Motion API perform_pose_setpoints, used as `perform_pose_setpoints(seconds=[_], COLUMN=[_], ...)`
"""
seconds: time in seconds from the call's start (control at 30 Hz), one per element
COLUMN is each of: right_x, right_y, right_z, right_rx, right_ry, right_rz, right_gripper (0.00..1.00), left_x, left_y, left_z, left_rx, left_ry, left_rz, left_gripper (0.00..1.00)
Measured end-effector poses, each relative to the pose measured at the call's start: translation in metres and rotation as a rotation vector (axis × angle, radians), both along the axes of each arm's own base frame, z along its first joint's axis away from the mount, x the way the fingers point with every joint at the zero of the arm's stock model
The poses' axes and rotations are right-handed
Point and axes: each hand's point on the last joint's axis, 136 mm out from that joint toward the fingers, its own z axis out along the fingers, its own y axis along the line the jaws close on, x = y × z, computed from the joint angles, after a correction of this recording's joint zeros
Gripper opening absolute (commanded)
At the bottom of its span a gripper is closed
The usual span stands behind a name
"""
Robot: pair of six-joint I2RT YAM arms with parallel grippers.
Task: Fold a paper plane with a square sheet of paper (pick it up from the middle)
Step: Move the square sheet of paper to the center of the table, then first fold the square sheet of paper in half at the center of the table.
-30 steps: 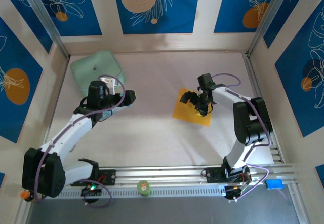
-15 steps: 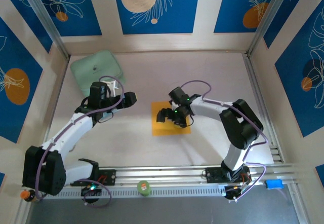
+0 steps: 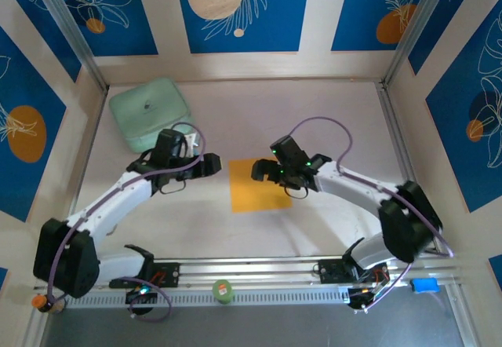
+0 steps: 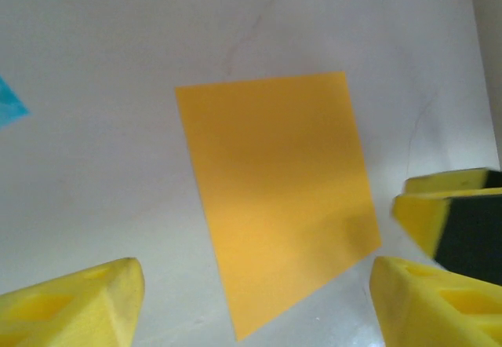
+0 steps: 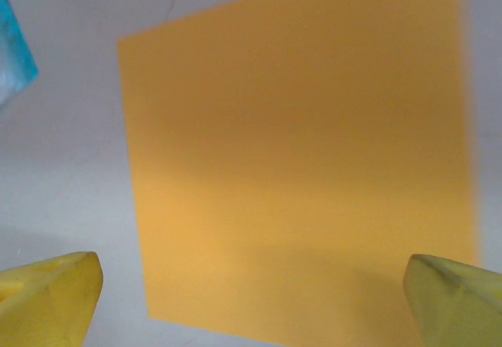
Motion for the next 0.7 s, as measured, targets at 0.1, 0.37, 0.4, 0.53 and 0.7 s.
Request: perform_pose_setpoints(seconds=[0.1, 0.37, 0.4, 0.53, 0.7], right_x=[0.005, -0.001, -0.006, -0.02, -0.023], right_y=[-0.032, -0.126, -0.129, -0.128, -0.119], right_z=[0.018, 0.003, -0.001, -0.006, -0.003], right_rx=[-0.044, 0.022, 0.039, 0.097, 0.148], right_ry=[-0.101, -0.107, -0.109, -0.102, -0.09], right_rz=[-0.091, -0.335, -0.338, -0.319, -0.274], right_gripper=[0.99, 0.94, 0.94, 0.94, 0.94], left_x=[-0.005, -0.01, -0.008, 0.005, 0.015], left_y=[-0.03, -0.1, -0.108, -0.134, -0.15], left_z=[-0.011, -0.056, -0.061, -0.071, -0.083], left_rx=[0.054, 0.228, 0.253, 0.33, 0.406], left_ry=[0.038, 0.145, 0.158, 0.189, 0.204], left_rz=[-0.049, -0.075, -0.07, -0.053, -0.042], left_gripper=[0.74, 0.76, 0.77, 0.82, 0.87])
